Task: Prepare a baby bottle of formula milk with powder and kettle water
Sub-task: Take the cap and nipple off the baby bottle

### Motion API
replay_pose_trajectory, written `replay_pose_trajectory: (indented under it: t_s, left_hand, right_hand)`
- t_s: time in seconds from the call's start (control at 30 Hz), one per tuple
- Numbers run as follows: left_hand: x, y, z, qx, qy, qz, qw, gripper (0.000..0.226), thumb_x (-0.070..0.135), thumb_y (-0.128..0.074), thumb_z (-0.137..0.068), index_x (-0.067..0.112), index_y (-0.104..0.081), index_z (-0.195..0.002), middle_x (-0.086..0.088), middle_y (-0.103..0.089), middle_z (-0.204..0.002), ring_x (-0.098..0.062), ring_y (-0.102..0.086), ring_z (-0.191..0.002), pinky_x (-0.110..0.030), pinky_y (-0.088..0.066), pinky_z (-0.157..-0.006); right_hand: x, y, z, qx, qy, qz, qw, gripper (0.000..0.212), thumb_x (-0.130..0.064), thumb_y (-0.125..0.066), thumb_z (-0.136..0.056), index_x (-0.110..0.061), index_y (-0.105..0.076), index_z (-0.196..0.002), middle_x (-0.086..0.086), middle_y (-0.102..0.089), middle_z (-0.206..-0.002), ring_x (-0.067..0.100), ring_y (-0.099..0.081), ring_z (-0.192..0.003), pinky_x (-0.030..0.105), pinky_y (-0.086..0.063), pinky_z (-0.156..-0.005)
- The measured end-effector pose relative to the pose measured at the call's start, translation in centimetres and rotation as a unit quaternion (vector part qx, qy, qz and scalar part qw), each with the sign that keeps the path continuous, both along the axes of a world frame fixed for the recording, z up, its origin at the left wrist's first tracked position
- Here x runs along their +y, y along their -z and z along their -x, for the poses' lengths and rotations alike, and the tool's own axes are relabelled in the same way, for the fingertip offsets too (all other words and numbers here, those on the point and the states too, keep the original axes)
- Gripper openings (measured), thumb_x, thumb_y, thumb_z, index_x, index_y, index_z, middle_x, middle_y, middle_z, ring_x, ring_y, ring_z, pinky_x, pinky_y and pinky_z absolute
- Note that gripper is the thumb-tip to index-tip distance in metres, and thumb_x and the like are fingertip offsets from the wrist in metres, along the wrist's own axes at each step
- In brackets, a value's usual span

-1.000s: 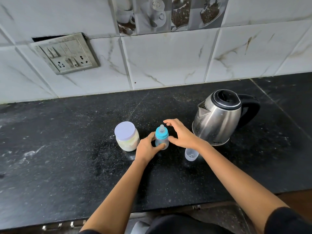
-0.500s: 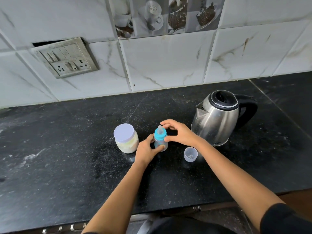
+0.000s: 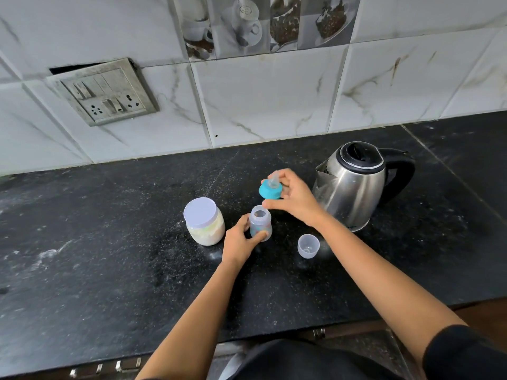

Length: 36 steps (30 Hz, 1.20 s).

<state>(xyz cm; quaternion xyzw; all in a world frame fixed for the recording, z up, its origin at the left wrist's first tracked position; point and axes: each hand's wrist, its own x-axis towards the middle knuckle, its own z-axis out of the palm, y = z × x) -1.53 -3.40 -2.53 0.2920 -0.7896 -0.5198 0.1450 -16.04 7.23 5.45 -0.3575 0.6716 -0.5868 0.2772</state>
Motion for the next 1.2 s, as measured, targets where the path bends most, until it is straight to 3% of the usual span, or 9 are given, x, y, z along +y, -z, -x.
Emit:
replay_pose_trajectory:
  t_s: [0.2,0.3,0.4,0.57,0.73,0.87,0.97,1.1,1.2]
  left_hand:
    - [0.0,0.2,1.1,-0.008,-0.011,-0.022,1.0,0.053,0.018,-0.075,-0.079,0.026,-0.051,-0.125,0.014,-0.057,-0.116,-0.005,-0.053,-0.112,-0.019,-0.037,-0.094]
    - [-0.1,0.5,1.6,0.0,-0.016,-0.027,1.0,0.049,0.018,-0.076,-0.078,0.033,-0.051,-0.118,0.01,-0.06,-0.118,-0.005,-0.055,-0.11,-0.021,-0.04,-0.096]
    - [-0.1,1.2,1.7,0.016,-0.025,-0.048,0.998,0.048,0.023,-0.077,-0.077,0.04,-0.051,-0.114,0.014,-0.063,-0.115,-0.003,-0.058,-0.109,-0.03,-0.045,-0.1]
    - [0.7,1.4,1.8,0.023,-0.05,-0.054,0.997,0.05,0.026,-0.076,-0.077,0.037,-0.052,-0.119,0.014,-0.062,-0.116,-0.005,-0.058,-0.112,-0.031,-0.045,-0.1]
    - [0.9,1.2,1.8,0.019,-0.053,-0.027,0.998,0.055,0.027,-0.075,-0.079,0.032,-0.049,-0.127,0.007,-0.061,-0.125,-0.009,-0.055,-0.117,-0.032,-0.043,-0.102]
    - [1.6,-0.1,1.4,0.046,-0.067,-0.036,0.996,0.081,0.02,-0.078,-0.076,0.02,-0.034,-0.144,0.002,-0.047,-0.142,-0.007,-0.045,-0.127,-0.026,-0.036,-0.107]
    - [2.0,-2.1,0.4,0.094,-0.085,-0.011,0.992,0.086,0.021,-0.08,-0.074,0.02,-0.032,-0.144,0.004,-0.042,-0.145,-0.001,-0.041,-0.128,-0.022,-0.035,-0.107]
    - [1.3,-5.2,-2.1,0.157,-0.141,0.062,0.975,0.078,0.022,-0.081,-0.072,0.02,-0.04,-0.138,0.015,-0.045,-0.136,0.003,-0.041,-0.125,-0.009,-0.031,-0.103]
    - [-0.6,-6.1,-4.7,0.167,-0.217,0.138,0.952,0.077,0.026,-0.084,-0.068,0.024,-0.044,-0.135,0.016,-0.046,-0.137,0.001,-0.041,-0.126,-0.015,-0.031,-0.105]
  right_hand:
    - [4.6,-1.5,-0.1,-0.035,0.017,0.023,0.999,0.052,0.001,-0.079,-0.073,-0.019,-0.061,-0.118,0.007,-0.064,-0.121,0.013,-0.064,-0.108,0.024,-0.05,-0.09]
    - [7.3,-1.2,-0.4,0.045,0.025,-0.04,0.998,0.058,-0.007,-0.079,-0.075,-0.026,-0.06,-0.126,0.002,-0.06,-0.116,0.007,-0.062,-0.1,0.019,-0.049,-0.087]
    - [9.5,-1.3,-0.5,0.185,0.001,-0.151,0.971,0.064,-0.017,-0.08,-0.074,-0.027,-0.05,-0.13,-0.009,-0.058,-0.104,0.0,-0.058,-0.091,0.012,-0.045,-0.082]
    - [10.5,0.0,-0.7,0.266,-0.055,-0.255,0.928,0.048,-0.028,-0.076,-0.074,-0.027,-0.052,-0.115,-0.011,-0.055,-0.105,0.004,-0.056,-0.092,0.03,-0.052,-0.083]
    - [10.3,1.6,-1.1,0.285,-0.071,-0.285,0.912,0.053,-0.029,-0.075,-0.076,-0.029,-0.048,-0.122,-0.011,-0.051,-0.116,0.004,-0.048,-0.107,0.031,-0.047,-0.091]
    - [10.0,2.1,-1.3,0.297,-0.078,-0.308,0.9,0.064,-0.031,-0.076,-0.076,-0.03,-0.044,-0.131,-0.01,-0.048,-0.123,0.008,-0.041,-0.118,0.032,-0.042,-0.097]
    - [9.4,1.7,-1.3,0.294,-0.077,-0.29,0.908,0.07,-0.04,-0.076,-0.074,-0.031,-0.043,-0.134,-0.012,-0.042,-0.129,0.006,-0.037,-0.121,0.032,-0.04,-0.099]
    - [6.5,0.4,-1.9,0.305,-0.042,-0.18,0.934,0.053,-0.037,-0.072,-0.081,-0.025,-0.051,-0.128,-0.013,-0.045,-0.122,0.005,-0.045,-0.111,0.033,-0.044,-0.097]
    - [2.8,-0.6,-2.8,0.312,-0.048,-0.109,0.943,0.044,-0.035,-0.071,-0.082,-0.022,-0.056,-0.122,-0.011,-0.05,-0.115,0.004,-0.049,-0.105,0.03,-0.046,-0.093]
